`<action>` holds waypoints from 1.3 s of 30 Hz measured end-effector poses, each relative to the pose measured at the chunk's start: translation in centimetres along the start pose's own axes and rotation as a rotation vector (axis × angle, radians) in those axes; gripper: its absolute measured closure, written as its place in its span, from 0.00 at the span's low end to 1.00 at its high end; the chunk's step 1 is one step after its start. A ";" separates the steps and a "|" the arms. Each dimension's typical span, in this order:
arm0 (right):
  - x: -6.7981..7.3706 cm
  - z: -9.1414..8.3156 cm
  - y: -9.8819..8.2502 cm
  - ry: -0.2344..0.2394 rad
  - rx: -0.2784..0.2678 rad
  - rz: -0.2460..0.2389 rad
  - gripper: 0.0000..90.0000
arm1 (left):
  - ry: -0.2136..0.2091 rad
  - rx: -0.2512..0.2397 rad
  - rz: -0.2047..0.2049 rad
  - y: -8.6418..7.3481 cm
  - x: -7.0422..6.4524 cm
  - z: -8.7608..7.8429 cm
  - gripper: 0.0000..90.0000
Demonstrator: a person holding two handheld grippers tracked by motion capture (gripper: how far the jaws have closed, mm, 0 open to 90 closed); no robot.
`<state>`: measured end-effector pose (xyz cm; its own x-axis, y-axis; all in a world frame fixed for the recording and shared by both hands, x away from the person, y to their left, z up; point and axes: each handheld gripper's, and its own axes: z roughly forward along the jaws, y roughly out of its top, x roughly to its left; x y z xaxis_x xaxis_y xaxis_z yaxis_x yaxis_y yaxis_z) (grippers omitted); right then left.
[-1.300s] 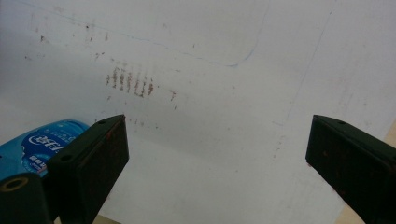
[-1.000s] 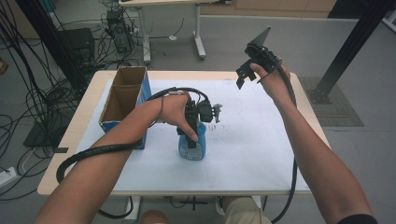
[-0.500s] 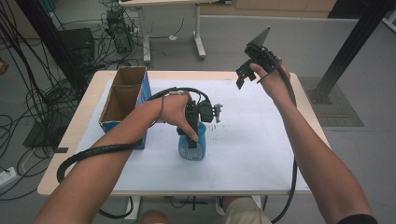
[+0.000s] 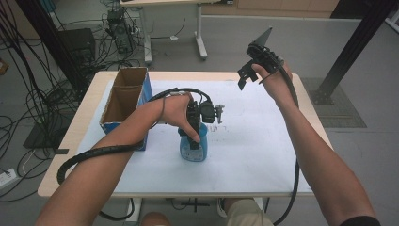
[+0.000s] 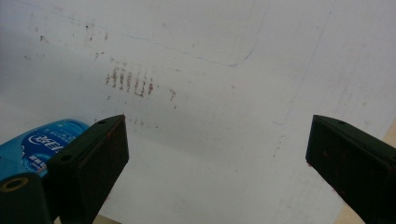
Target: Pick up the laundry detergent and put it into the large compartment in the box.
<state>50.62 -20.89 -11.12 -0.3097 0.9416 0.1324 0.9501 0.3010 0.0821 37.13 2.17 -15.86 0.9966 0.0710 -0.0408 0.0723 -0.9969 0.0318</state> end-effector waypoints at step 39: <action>0.1 0.0 0.0 0.001 0.001 -0.001 0.07 | 0.007 -0.006 0.000 -0.1 -0.2 -0.1 0.07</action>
<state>50.54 -20.77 -11.16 -0.3110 0.9411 0.1329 0.9497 0.3025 0.0810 36.95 2.30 -15.79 0.9969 0.0713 -0.0337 0.0726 -0.9966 0.0379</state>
